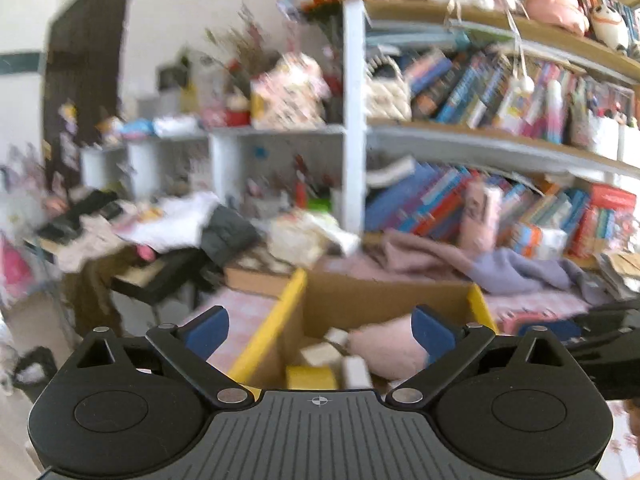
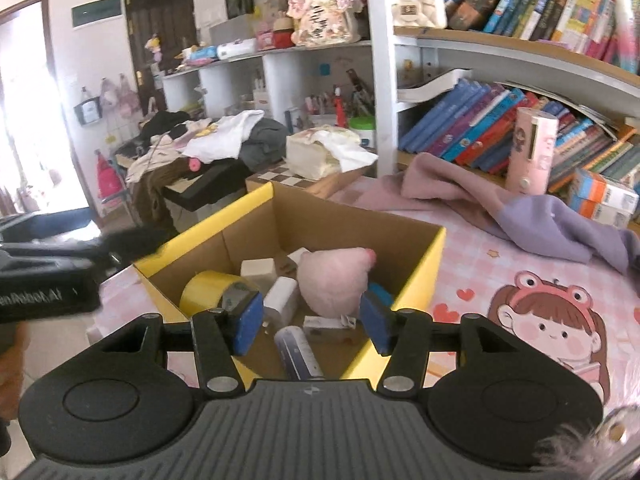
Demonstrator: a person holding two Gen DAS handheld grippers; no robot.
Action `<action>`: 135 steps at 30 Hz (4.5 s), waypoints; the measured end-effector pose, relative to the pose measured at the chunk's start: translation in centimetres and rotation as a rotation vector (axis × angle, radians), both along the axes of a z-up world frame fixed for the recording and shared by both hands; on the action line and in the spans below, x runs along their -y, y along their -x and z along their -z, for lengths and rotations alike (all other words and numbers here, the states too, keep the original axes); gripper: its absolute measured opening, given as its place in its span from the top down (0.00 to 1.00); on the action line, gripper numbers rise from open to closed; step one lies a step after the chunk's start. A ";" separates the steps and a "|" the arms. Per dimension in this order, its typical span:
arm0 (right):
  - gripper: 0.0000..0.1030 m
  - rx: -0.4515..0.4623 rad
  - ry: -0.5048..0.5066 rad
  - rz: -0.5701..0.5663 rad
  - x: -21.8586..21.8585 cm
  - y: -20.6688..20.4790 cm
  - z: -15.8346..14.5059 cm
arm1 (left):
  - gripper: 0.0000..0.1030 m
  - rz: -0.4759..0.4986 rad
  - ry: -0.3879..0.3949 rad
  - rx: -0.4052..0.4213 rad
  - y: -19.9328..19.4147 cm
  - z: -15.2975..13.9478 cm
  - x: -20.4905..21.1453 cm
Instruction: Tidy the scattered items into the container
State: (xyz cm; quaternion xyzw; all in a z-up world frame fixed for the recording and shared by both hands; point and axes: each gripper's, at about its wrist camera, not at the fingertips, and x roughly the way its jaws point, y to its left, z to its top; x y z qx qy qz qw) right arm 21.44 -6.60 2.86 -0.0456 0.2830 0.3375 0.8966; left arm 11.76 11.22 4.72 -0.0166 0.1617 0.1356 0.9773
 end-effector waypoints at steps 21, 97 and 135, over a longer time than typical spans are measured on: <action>0.47 0.036 0.003 0.138 1.6 11.3 0.1 | 0.00 -0.005 0.023 -0.048 9.7 0.1 -0.9; 0.00 0.040 0.190 0.535 8.1 21.4 3.7 | 0.00 0.305 -0.079 -0.321 11.3 4.2 5.6; 0.00 -0.071 0.159 0.576 9.4 20.9 4.5 | 0.00 0.303 -0.045 -0.403 10.7 5.0 5.6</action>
